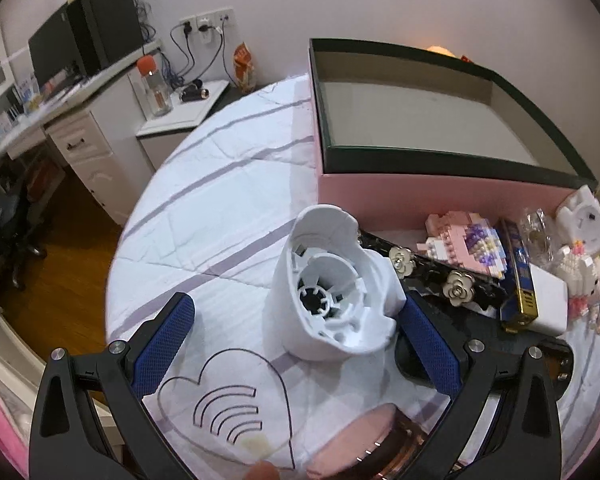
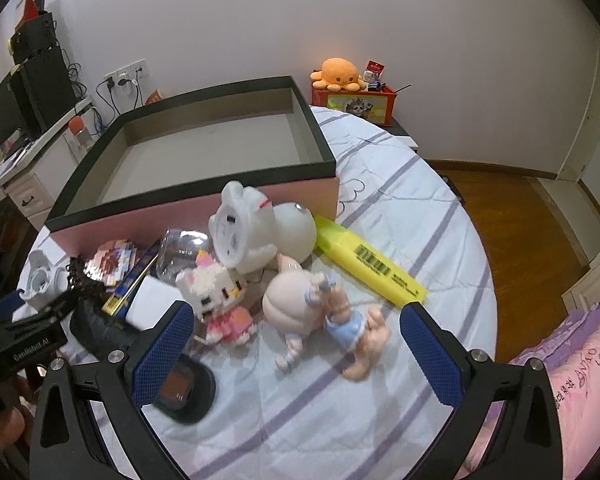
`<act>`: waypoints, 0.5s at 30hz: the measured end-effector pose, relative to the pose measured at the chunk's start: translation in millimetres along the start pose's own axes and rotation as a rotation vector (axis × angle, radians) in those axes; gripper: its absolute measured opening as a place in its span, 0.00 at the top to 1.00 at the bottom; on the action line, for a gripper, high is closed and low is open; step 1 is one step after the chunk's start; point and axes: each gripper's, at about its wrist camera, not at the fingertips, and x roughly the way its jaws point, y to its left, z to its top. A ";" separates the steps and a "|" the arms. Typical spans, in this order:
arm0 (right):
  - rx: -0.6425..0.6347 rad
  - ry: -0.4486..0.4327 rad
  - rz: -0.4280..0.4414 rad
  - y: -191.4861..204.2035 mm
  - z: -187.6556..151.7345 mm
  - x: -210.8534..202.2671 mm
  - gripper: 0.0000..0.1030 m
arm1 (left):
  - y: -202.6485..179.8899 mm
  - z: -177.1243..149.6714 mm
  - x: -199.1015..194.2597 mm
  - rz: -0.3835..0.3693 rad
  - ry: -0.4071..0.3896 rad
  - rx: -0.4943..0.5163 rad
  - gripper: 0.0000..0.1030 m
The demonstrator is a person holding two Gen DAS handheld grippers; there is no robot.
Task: Organize rigid objects
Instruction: 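Grasp the white plastic dryer part with the left gripper while the right grasps the white toy figure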
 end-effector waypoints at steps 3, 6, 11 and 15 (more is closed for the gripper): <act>-0.005 0.002 0.001 -0.3 2.9 4.3 0.00 | 7.5 1.5 8.2 -0.025 0.014 -0.026 0.00; 0.000 0.004 0.020 -2.0 4.7 8.1 0.00 | 6.7 3.7 10.3 -0.033 0.016 -0.018 0.04; 0.015 -0.014 0.038 -5.1 11.1 9.0 0.00 | 4.8 7.0 6.0 -0.064 -0.008 -0.011 0.23; 0.028 -0.024 0.062 -5.4 17.5 11.5 0.00 | 7.2 7.6 3.4 -0.088 -0.025 -0.013 0.38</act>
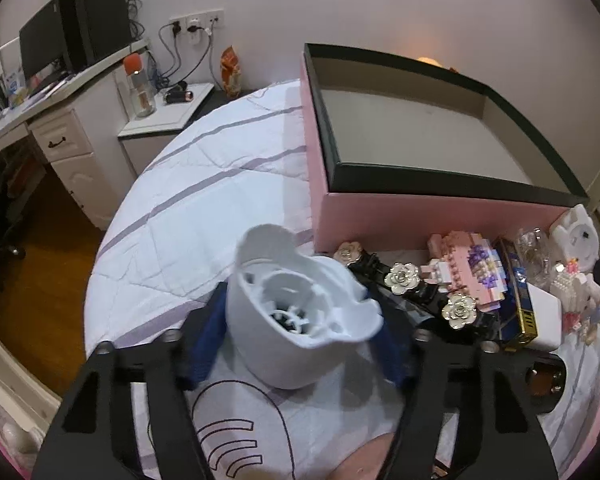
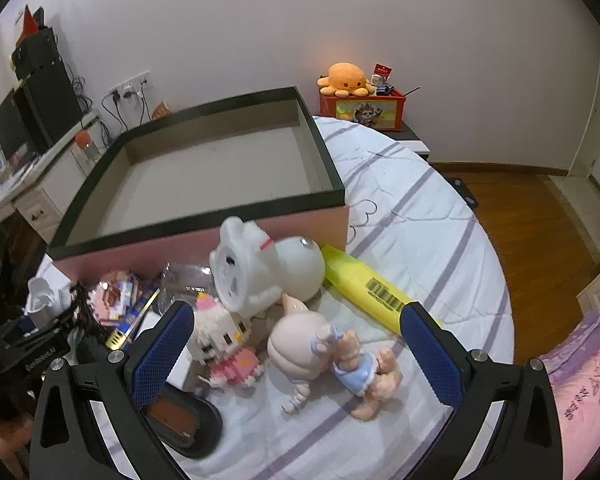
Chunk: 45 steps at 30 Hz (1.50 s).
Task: Organize rigid objects
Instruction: 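Grasp the white plastic dryer part with the left gripper while the right grasps the white toy figure, then carry both white items into the pink box and open both grippers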
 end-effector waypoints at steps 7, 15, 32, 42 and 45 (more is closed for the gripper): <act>-0.035 -0.011 0.021 6.3 11.4 15.0 0.00 | 9.4 -1.1 -0.9 -0.037 -0.021 -0.014 0.38; -0.073 0.037 0.059 13.4 12.6 40.2 0.26 | 15.6 -2.0 -6.0 -0.032 -0.036 -0.022 0.38; -0.040 -0.005 0.185 3.7 12.1 21.8 0.27 | 19.2 0.9 -33.9 -0.034 -0.079 -0.027 0.38; -0.031 -0.060 0.224 4.7 18.1 -8.1 0.27 | 10.2 10.8 -65.3 -0.064 -0.135 -0.010 0.38; -0.034 -0.083 0.248 6.1 27.1 -17.4 0.27 | 1.4 21.1 -75.6 -0.085 -0.160 0.006 0.38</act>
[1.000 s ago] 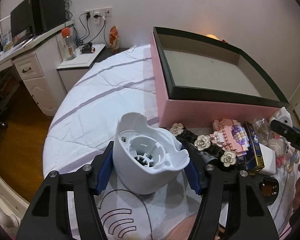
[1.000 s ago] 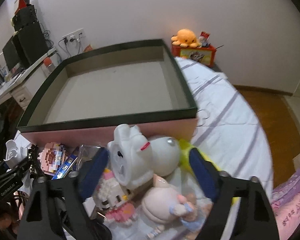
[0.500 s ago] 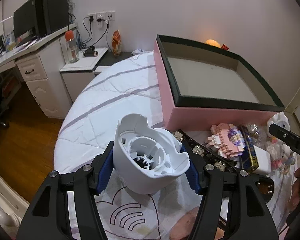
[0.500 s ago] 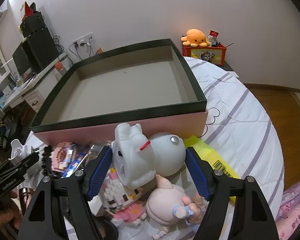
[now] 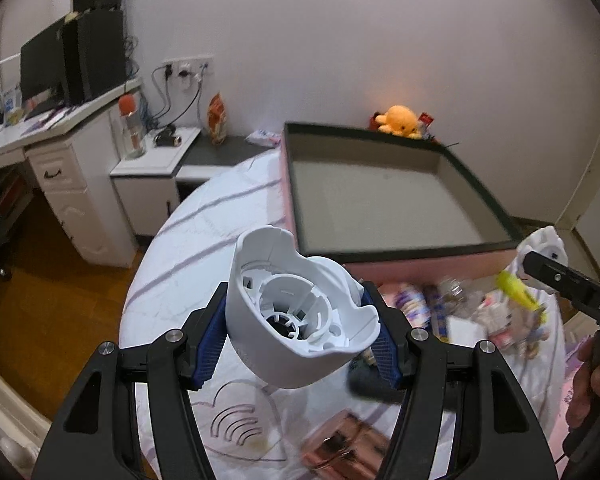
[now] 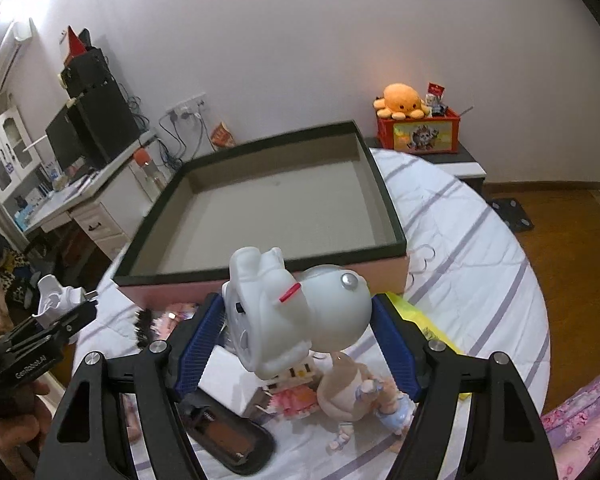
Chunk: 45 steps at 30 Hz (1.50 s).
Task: Organize rigid objects
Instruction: 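Carry both white items into the pink box and open both grippers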
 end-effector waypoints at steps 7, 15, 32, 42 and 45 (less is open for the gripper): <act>-0.034 -0.013 0.032 11.1 38.9 20.8 0.27 | -32.5 50.0 13.6 -0.059 -0.039 0.046 0.38; -0.026 0.069 0.015 8.2 60.0 77.8 0.27 | -55.1 78.3 69.0 -0.071 0.010 0.081 0.38; -0.102 0.173 -0.150 7.4 56.4 122.9 0.21 | -46.0 67.5 133.5 -0.037 0.160 0.070 0.23; -0.035 0.069 -0.072 3.8 62.7 69.7 0.00 | -28.6 72.0 57.9 0.024 -0.003 0.030 0.00; -0.037 0.043 -0.066 7.4 58.1 51.2 0.00 | -23.7 70.9 40.6 0.052 -0.023 0.029 0.00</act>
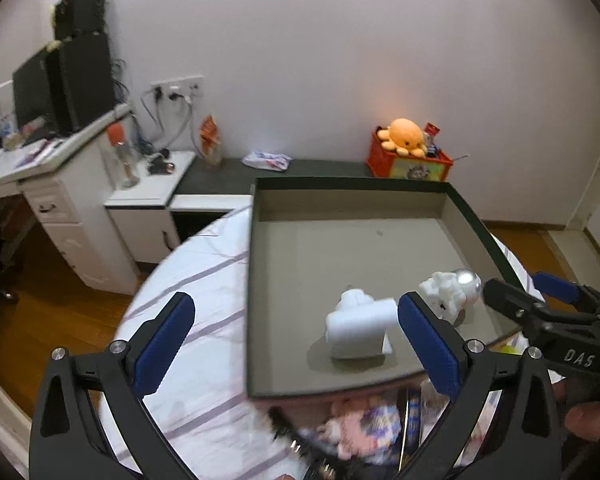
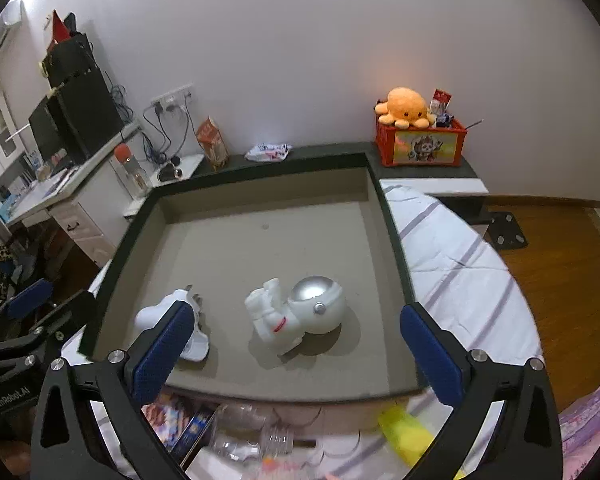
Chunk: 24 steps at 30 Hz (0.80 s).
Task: Organize rigid objects
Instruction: 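Carry both white items into the pink box and open both grippers, then withdraw both grippers from the box and approach the rose-gold canister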
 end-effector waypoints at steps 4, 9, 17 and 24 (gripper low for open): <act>0.000 -0.043 0.015 6.9 -12.1 -29.2 0.00 | 4.6 -13.8 -24.1 0.056 -0.015 0.013 0.00; -0.010 -0.103 0.010 19.8 -32.2 -75.6 0.00 | 6.9 -30.8 -57.9 0.082 -0.045 -0.003 0.00; -0.022 -0.208 -0.004 31.5 -70.9 -154.1 0.00 | -0.9 -56.3 -129.9 0.068 -0.120 -0.031 0.00; -0.007 -0.226 -0.006 30.7 -110.2 -197.1 0.00 | -5.7 -74.6 -169.7 0.054 -0.151 -0.039 0.00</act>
